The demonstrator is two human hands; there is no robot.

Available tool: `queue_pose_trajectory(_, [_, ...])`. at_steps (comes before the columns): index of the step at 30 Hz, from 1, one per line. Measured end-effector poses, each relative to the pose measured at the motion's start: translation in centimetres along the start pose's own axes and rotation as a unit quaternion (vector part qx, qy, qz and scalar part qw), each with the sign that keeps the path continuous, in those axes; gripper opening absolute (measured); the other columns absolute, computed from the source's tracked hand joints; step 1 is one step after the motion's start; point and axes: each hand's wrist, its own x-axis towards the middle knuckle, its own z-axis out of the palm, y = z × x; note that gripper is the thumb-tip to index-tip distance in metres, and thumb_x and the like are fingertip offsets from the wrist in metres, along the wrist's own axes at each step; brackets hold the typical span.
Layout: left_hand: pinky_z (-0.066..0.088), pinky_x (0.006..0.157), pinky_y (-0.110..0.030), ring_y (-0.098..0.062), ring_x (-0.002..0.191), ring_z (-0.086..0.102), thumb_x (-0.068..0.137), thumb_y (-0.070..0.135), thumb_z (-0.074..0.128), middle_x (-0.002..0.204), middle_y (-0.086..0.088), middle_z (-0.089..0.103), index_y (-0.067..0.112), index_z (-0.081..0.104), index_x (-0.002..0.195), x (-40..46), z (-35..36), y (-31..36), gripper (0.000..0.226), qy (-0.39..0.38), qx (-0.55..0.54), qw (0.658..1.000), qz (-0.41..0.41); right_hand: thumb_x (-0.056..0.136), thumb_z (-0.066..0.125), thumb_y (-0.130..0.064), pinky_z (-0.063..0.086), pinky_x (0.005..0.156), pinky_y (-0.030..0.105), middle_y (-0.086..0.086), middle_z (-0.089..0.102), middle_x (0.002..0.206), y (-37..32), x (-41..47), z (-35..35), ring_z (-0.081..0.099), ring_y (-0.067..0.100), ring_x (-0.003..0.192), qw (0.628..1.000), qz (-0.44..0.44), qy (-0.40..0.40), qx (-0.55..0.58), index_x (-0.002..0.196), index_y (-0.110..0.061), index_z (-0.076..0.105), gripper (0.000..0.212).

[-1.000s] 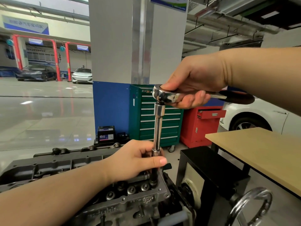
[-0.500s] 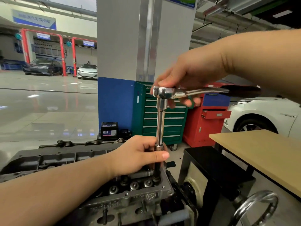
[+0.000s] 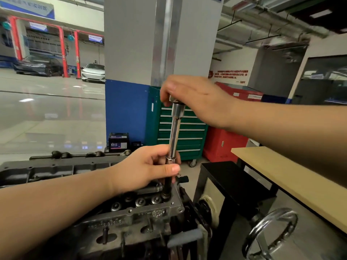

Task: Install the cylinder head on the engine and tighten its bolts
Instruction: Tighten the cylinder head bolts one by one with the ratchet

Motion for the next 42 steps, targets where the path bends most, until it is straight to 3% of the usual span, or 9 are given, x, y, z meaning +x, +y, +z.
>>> queue_pose_trajectory(11, [0.056, 0.085, -0.045, -0.018, 0.084, 0.07, 0.081, 0.022, 0.072, 0.099, -0.005, 0.076, 0.015, 0.069, 0.113, 1.7, 5.1, 8.4, 0.032, 0.278, -0.074, 0.957, -0.041, 0.111, 0.026, -0.045, 0.032, 0.063, 0.035, 0.006, 0.055, 0.088, -3.4, 1.5, 0.7, 0.045, 0.026, 0.076, 0.922, 0.076, 0.042, -0.377, 0.096, -0.023, 0.064, 0.047])
queue_pose_trajectory(16, [0.035, 0.057, -0.028, -0.015, 0.056, 0.045, 0.069, 0.019, 0.048, 0.054, 0.005, 0.05, 0.021, 0.059, 0.073, 3.5, 6.3, 9.0, 0.011, 0.368, -0.043, 0.928, -0.036, 0.107, 0.028, -0.055, 0.019, 0.054, 0.03, -0.001, 0.036, 0.073, -3.9, 0.4, 0.9, 0.042, 0.027, 0.074, 0.915, 0.091, 0.078, -0.386, 0.08, -0.023, 0.047, 0.045])
queue_pose_trajectory(19, [0.03, 0.049, -0.027, -0.015, 0.042, 0.031, 0.076, 0.016, 0.048, 0.047, 0.005, 0.035, 0.029, 0.052, 0.044, 4.0, 5.4, 8.5, 0.035, 0.331, -0.085, 0.938, -0.058, 0.107, 0.022, -0.061, 0.025, 0.057, 0.035, -0.004, 0.047, 0.071, -2.5, -0.1, -0.1, 0.048, 0.027, 0.072, 0.952, 0.025, 0.034, -0.304, 0.079, -0.022, 0.051, 0.057])
queue_pose_trajectory(23, [0.028, 0.042, -0.026, -0.017, 0.045, 0.02, 0.084, 0.027, 0.063, 0.053, 0.004, 0.025, 0.029, 0.034, 0.063, 4.3, 4.3, 8.6, 0.036, 0.216, -0.141, 0.962, -0.088, 0.111, 0.031, -0.05, 0.044, 0.098, 0.046, -0.003, 0.064, 0.108, -0.6, -0.6, -2.0, 0.058, 0.023, 0.106, 0.987, -0.024, -0.067, -0.147, 0.115, -0.021, 0.058, 0.04])
queue_pose_trajectory(26, [0.026, 0.043, -0.026, -0.017, 0.046, 0.016, 0.086, 0.027, 0.062, 0.052, 0.004, 0.021, 0.026, 0.021, 0.073, 4.3, 3.8, 8.4, 0.043, 0.176, -0.138, 0.97, -0.099, 0.11, 0.035, -0.054, 0.048, 0.089, 0.043, -0.006, 0.061, 0.095, -0.3, -0.9, -1.9, 0.057, 0.021, 0.094, 0.993, -0.005, -0.062, -0.102, 0.106, -0.026, 0.053, 0.033])
queue_pose_trajectory(31, [0.022, 0.046, -0.027, -0.015, 0.043, 0.017, 0.08, 0.021, 0.052, 0.05, 0.005, 0.019, 0.025, 0.021, 0.063, 3.9, 3.0, 8.3, 0.035, 0.132, -0.181, 0.969, -0.108, 0.104, 0.021, -0.068, 0.023, 0.055, 0.032, -0.003, 0.038, 0.07, -3.2, 0.1, -0.4, 0.045, 0.025, 0.07, 0.911, 0.066, 0.038, -0.406, 0.08, -0.019, 0.045, 0.06])
queue_pose_trajectory(35, [0.03, 0.051, -0.032, -0.018, 0.044, 0.033, 0.084, 0.013, 0.047, 0.05, 0.0, 0.038, 0.019, 0.043, 0.062, 4.6, 4.8, 7.6, 0.024, 0.287, -0.055, 0.954, -0.065, 0.107, 0.025, -0.06, 0.028, 0.057, 0.036, 0.005, 0.033, 0.07, -5.2, 0.8, 0.5, 0.035, 0.025, 0.063, 0.846, 0.084, 0.022, -0.526, 0.079, -0.019, 0.039, 0.052])
queue_pose_trajectory(38, [0.028, 0.051, -0.033, -0.016, 0.042, 0.033, 0.084, 0.009, 0.043, 0.046, 0.002, 0.038, 0.018, 0.043, 0.064, 4.6, 5.3, 7.3, 0.023, 0.371, -0.042, 0.926, -0.058, 0.103, 0.022, -0.071, 0.02, 0.052, 0.033, 0.002, 0.035, 0.066, -4.4, 0.2, 0.2, 0.027, 0.021, 0.055, 0.876, 0.011, 0.069, -0.477, 0.066, -0.021, 0.035, 0.063])
queue_pose_trajectory(42, [0.028, 0.043, -0.027, -0.019, 0.047, 0.019, 0.09, 0.03, 0.058, 0.053, 0.003, 0.024, 0.028, 0.03, 0.059, 4.6, 4.3, 7.7, 0.041, 0.19, -0.127, 0.969, -0.094, 0.106, 0.032, -0.064, 0.041, 0.073, 0.039, -0.007, 0.06, 0.09, -0.8, 0.0, -1.4, 0.058, 0.024, 0.088, 0.981, -0.035, -0.056, -0.181, 0.1, -0.033, 0.053, 0.038])
